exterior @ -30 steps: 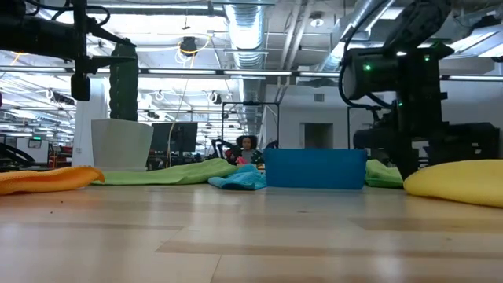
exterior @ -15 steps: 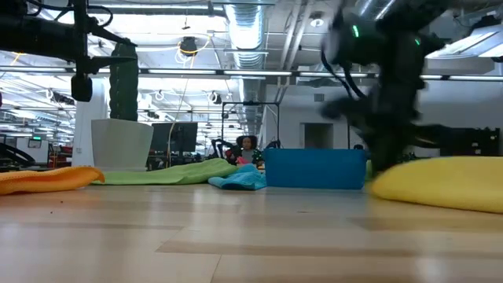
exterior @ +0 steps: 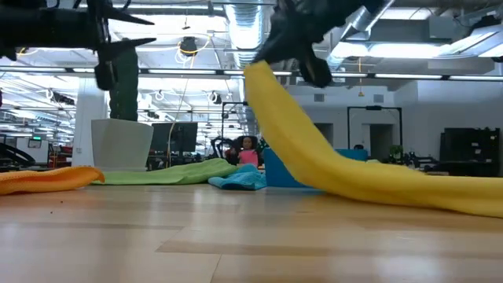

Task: Fold microfiber towels
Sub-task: Fold the yellow towel

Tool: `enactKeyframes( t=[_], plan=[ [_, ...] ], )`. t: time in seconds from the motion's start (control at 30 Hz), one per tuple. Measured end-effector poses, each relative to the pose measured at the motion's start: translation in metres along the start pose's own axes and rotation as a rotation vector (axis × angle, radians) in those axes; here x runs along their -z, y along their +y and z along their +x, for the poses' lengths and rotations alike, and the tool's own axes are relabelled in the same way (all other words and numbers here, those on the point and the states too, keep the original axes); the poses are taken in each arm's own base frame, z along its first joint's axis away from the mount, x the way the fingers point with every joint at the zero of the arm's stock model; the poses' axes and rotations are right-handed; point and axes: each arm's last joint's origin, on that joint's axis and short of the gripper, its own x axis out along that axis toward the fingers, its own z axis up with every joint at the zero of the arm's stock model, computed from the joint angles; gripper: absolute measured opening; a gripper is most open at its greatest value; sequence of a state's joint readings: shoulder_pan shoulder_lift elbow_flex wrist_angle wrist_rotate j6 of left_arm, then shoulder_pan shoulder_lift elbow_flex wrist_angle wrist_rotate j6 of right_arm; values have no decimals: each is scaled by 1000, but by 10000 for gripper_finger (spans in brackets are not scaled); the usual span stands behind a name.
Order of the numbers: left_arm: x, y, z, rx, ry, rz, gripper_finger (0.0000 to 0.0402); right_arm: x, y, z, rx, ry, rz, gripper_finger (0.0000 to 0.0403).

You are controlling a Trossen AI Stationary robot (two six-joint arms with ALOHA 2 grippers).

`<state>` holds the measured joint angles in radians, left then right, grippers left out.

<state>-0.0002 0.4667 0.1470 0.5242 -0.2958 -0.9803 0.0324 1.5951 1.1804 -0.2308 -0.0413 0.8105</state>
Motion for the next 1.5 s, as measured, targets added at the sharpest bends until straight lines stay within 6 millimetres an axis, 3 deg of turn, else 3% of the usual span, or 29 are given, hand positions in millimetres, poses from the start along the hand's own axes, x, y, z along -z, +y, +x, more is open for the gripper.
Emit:
enactKeyframes(
  t=[0.47, 0.7, 1.03, 1.23, 1.5],
  plan=[
    [7, -27, 58, -6, 159, 435, 98, -32, 33, -22, -268, 35, -216, 15],
    [13, -38, 86, 49, 246, 531, 98, -54, 59, -45, -387, -28, -278, 17],
    [20, -32, 90, 65, 333, 678, 104, -66, 82, -74, -424, -58, -317, 18],
    [24, -27, 88, 41, 388, 742, 147, -64, 88, -84, -444, -58, -325, 16],
    [29, -24, 85, 136, 545, 694, 188, -64, 84, -84, -416, -43, -313, 22]
  ],
)
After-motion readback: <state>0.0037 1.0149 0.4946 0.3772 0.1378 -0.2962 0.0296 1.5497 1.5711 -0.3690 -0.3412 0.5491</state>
